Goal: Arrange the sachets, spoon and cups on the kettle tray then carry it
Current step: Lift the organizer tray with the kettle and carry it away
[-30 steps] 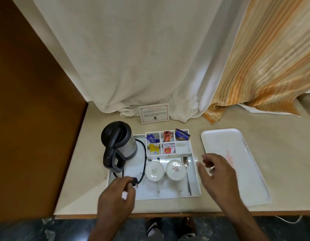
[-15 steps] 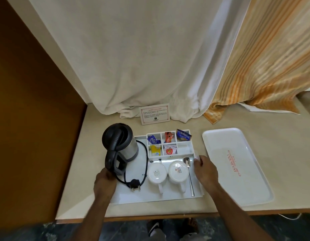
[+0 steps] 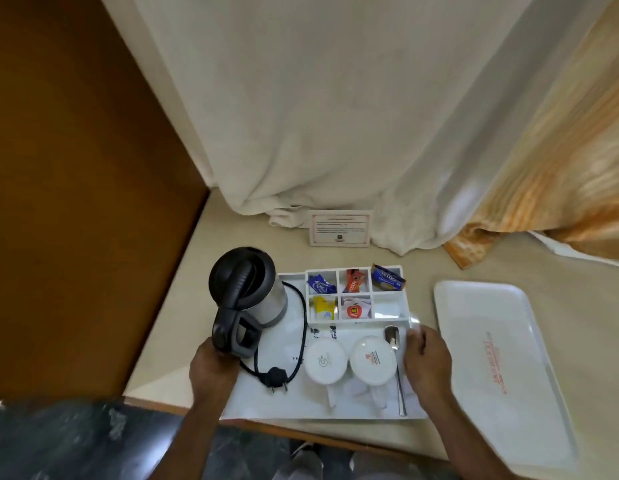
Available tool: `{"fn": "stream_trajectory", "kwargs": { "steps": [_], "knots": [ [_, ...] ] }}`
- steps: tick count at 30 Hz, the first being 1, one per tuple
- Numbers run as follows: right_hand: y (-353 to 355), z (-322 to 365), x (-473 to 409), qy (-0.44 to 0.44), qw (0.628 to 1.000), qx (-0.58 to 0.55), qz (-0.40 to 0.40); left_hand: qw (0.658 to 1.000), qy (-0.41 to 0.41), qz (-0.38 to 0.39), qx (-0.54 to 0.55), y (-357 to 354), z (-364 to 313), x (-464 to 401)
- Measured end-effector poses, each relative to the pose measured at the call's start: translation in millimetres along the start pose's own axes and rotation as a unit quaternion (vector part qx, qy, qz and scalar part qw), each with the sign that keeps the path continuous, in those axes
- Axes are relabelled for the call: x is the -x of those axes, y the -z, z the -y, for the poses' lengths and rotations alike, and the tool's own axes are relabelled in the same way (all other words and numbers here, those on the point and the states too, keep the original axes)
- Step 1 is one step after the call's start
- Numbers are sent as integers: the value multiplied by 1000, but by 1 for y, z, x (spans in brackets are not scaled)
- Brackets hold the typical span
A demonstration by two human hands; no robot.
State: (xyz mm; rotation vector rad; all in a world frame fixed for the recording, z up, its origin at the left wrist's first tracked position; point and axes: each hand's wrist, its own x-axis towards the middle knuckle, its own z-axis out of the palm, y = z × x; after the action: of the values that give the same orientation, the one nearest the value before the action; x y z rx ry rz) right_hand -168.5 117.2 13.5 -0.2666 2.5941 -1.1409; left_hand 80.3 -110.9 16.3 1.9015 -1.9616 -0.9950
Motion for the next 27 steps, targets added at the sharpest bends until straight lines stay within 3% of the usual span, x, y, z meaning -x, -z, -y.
{"fn": "stream_trajectory", "kwargs": {
  "steps": [8,13,22,27],
  "knots": [
    [1,45,-4,126,987,6,95,989,82,-104,67,52,33,50],
    [-18,90,23,196,966,7,170,963,150,-205,91,96,72,83],
    [-85,154,142,260,936,-21,238,918,212,-313,118,191,176,135],
    [-124,168,229,252,932,-34,259,907,230,-328,128,258,245,152]
  ]
}}
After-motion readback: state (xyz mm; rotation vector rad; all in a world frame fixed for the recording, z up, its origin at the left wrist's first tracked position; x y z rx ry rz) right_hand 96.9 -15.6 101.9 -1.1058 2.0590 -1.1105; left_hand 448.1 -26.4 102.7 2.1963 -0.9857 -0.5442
